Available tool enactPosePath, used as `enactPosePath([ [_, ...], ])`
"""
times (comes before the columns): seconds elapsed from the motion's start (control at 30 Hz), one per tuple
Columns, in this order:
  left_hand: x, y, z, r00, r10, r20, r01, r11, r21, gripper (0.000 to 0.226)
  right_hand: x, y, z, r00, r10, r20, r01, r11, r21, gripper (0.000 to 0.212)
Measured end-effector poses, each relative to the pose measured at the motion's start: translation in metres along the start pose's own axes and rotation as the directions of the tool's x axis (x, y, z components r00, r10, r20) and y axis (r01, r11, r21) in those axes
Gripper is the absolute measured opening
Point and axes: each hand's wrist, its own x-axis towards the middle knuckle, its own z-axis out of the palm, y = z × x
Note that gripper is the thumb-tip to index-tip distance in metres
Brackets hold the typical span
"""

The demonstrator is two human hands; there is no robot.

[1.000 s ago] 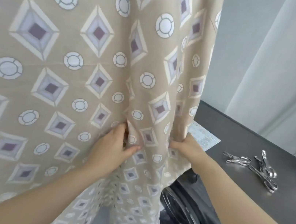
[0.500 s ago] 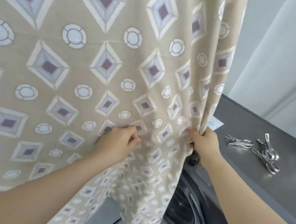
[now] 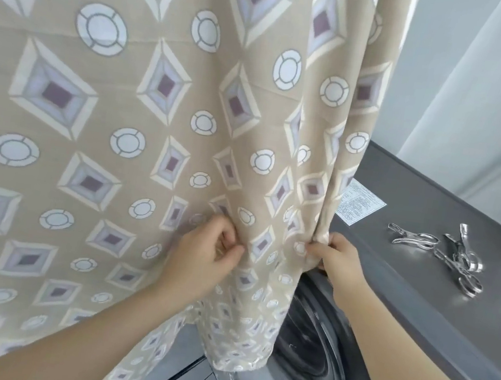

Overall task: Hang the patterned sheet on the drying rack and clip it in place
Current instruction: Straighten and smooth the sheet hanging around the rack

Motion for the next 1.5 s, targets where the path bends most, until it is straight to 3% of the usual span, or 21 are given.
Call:
enactPosePath([
  [0.07, -0.005, 0.012, 0.005, 0.991, 0.112, 0.076, -0.11, 0.994, -0.03, 0.028, -0.002, -0.001, 0.0, 0.975, 0.005, 0.223, -0.026, 0.996, 0.09, 0.015],
  [0.17, -0.002, 0.014, 0.019, 0.976, 0.172, 0.13, -0.177, 0.984, 0.024, 0.07, -0.006, -0.007, 0.004, 0.831, 0.006, 0.556, -0.082, 0.99, 0.111, 0.04],
  [0.23, -0.001, 0.012, 0.026, 0.987, 0.141, 0.08, -0.146, 0.987, 0.07, 0.082, -0.008, -0.012, 0.007, 0.774, 0.011, 0.633, -0.093, 0.991, 0.097, 0.041],
  [0.27, -0.002, 0.012, 0.028, 0.991, 0.128, 0.049, -0.132, 0.986, 0.098, 0.077, -0.01, -0.014, 0.008, 0.767, 0.004, 0.642, -0.07, 0.994, 0.078, 0.036],
  [0.37, -0.001, 0.008, 0.028, 0.994, 0.102, 0.023, -0.105, 0.978, 0.18, 0.036, -0.014, -0.017, 0.007, 0.779, -0.004, 0.628, 0.032, 0.999, -0.033, 0.03],
  [0.43, 0.002, 0.008, 0.027, 0.997, 0.066, 0.033, -0.07, 0.983, 0.169, 0.012, -0.014, -0.014, 0.006, 0.828, -0.007, 0.561, 0.058, 0.996, -0.072, 0.031],
  [0.47, 0.004, 0.008, 0.026, 0.999, 0.042, 0.024, -0.045, 0.988, 0.145, 0.009, -0.01, -0.012, 0.006, 0.883, -0.007, 0.469, 0.058, 0.994, -0.094, 0.024],
  [0.5, 0.006, 0.009, 0.024, 1.0, 0.01, 0.014, -0.011, 0.993, 0.119, 0.02, -0.004, -0.01, 0.005, 0.933, -0.009, 0.36, 0.058, 0.99, -0.125, 0.019],
  [0.53, 0.006, 0.008, 0.023, 1.0, -0.02, 0.01, 0.019, 0.996, 0.086, 0.029, 0.0, -0.008, 0.005, 0.961, -0.006, 0.275, 0.056, 0.983, -0.174, 0.026],
  [0.57, 0.007, 0.007, 0.021, 0.999, -0.045, 0.019, 0.044, 0.998, 0.054, 0.032, 0.002, -0.008, 0.007, 0.969, -0.009, 0.248, 0.066, 0.973, -0.221, 0.047],
  [0.63, 0.008, 0.004, 0.019, 0.996, -0.08, 0.046, 0.08, 0.997, 0.001, 0.028, 0.008, -0.01, 0.012, 0.917, -0.012, 0.399, 0.113, 0.966, -0.23, 0.084],
  [0.67, 0.008, 0.002, 0.017, 0.995, -0.085, 0.05, 0.086, 0.996, -0.027, 0.026, 0.009, -0.013, 0.016, 0.867, 0.001, 0.499, 0.13, 0.965, -0.227, 0.08],
  [0.7, 0.009, -0.001, 0.016, 0.995, -0.091, 0.046, 0.093, 0.995, -0.046, 0.026, 0.008, -0.015, 0.02, 0.825, -0.005, 0.565, 0.154, 0.964, -0.217, 0.062],
  [0.77, 0.009, -0.004, 0.014, 0.994, -0.101, 0.032, 0.103, 0.992, -0.067, 0.026, 0.005, -0.02, 0.029, 0.844, -0.047, 0.534, 0.208, 0.947, -0.245, 0.025],
  [0.87, 0.01, -0.008, 0.012, 0.993, -0.115, 0.016, 0.116, 0.99, -0.079, 0.024, 0.012, -0.013, 0.027, 0.924, -0.115, 0.365, 0.245, 0.91, -0.334, 0.028],
  [0.97, 0.01, -0.01, 0.01, 0.988, -0.141, -0.056, 0.138, 0.989, -0.042, 0.022, 0.016, -0.007, 0.017, 0.976, -0.125, 0.179, 0.188, 0.896, -0.402, 0.023],
  [1.07, 0.01, -0.012, 0.012, 0.985, -0.115, -0.125, 0.126, 0.989, 0.082, 0.015, 0.017, -0.004, 0.006, 0.982, -0.187, 0.022, 0.181, 0.907, -0.38, 0.021],
  [1.17, 0.011, -0.015, 0.019, 0.977, -0.083, -0.197, 0.114, 0.981, 0.154, 0.012, 0.007, 0.001, 0.004, 0.963, -0.244, 0.115, 0.27, 0.886, -0.377, 0.026],
  [1.33, 0.014, -0.021, 0.021, 0.96, -0.095, -0.265, 0.131, 0.984, 0.121, 0.015, 0.004, 0.018, -0.006, 0.918, -0.315, 0.24, 0.383, 0.863, -0.331, 0.028],
  [1.43, 0.013, -0.024, 0.022, 0.966, -0.076, -0.245, 0.106, 0.988, 0.112, 0.011, 0.015, 0.028, -0.012, 0.951, -0.251, 0.179, 0.301, 0.881, -0.366, 0.003],
  [1.5, 0.013, -0.022, 0.02, 0.96, -0.085, -0.266, 0.11, 0.991, 0.079, 0.009, 0.02, 0.032, -0.013, 0.974, -0.162, 0.159, 0.202, 0.937, -0.284, 0.016],
])
